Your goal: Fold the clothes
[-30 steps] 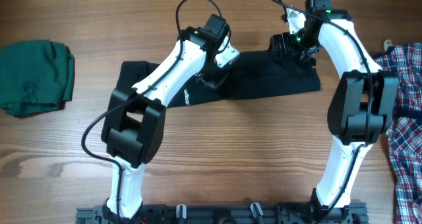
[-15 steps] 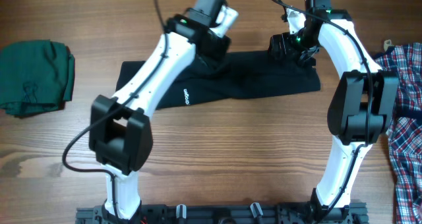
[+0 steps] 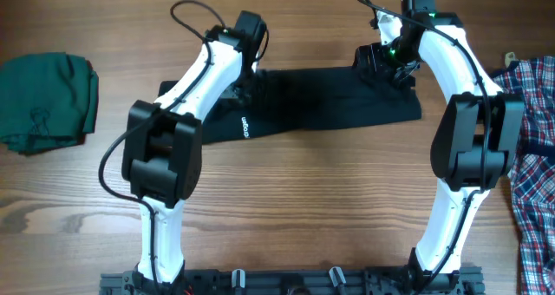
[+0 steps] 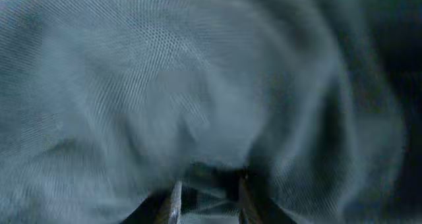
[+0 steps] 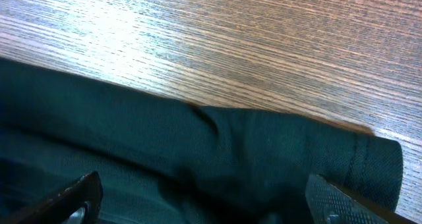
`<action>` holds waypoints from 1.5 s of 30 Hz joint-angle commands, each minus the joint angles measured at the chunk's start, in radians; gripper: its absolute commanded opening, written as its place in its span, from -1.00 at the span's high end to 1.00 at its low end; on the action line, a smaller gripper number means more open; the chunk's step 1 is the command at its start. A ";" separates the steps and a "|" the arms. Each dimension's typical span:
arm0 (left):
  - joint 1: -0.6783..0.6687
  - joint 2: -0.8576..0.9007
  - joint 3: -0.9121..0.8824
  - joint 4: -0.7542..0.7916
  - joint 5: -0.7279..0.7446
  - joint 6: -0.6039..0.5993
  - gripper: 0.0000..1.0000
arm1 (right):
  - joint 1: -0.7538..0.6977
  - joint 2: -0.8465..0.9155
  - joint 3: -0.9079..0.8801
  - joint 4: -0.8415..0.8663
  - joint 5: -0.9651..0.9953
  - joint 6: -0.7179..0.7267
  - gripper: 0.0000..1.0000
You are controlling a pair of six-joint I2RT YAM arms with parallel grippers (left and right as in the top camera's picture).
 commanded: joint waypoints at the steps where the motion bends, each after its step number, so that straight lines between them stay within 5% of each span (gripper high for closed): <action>1: -0.001 0.006 -0.112 0.076 0.025 -0.050 0.43 | -0.001 -0.033 0.006 0.002 0.010 0.010 -0.99; 6: -0.005 0.006 -0.124 0.051 0.165 -0.050 0.52 | -0.001 -0.033 0.006 0.002 0.009 0.011 -0.99; 8: -0.010 0.003 -0.124 0.042 0.176 -0.050 0.80 | -0.001 -0.033 0.006 0.013 0.009 0.010 -0.99; 10: -0.010 -0.032 -0.112 0.042 0.175 -0.050 0.85 | -0.001 -0.048 0.034 0.035 0.009 0.009 -0.99; 16: -0.005 -0.190 -0.059 0.058 0.162 -0.050 0.55 | -0.001 -0.140 0.085 -0.102 0.072 0.066 -0.99; 21: -0.002 -0.148 -0.071 0.087 -0.059 -0.080 0.38 | -0.001 -0.140 0.026 -0.217 0.127 0.194 -0.99; 28: 0.012 -0.038 -0.103 0.127 -0.058 -0.079 0.35 | -0.001 -0.139 -0.159 0.046 0.214 0.193 -0.99; 34: 0.013 -0.026 -0.106 0.116 -0.058 -0.076 0.36 | -0.001 -0.139 -0.339 0.261 0.287 0.090 -0.79; 39: 0.013 -0.026 -0.106 0.113 -0.058 -0.076 0.36 | -0.003 -0.140 -0.332 0.282 0.384 0.293 -0.79; 45: 0.013 -0.026 -0.106 0.113 -0.058 -0.076 0.34 | -0.106 -0.140 -0.335 0.233 0.514 0.293 -0.80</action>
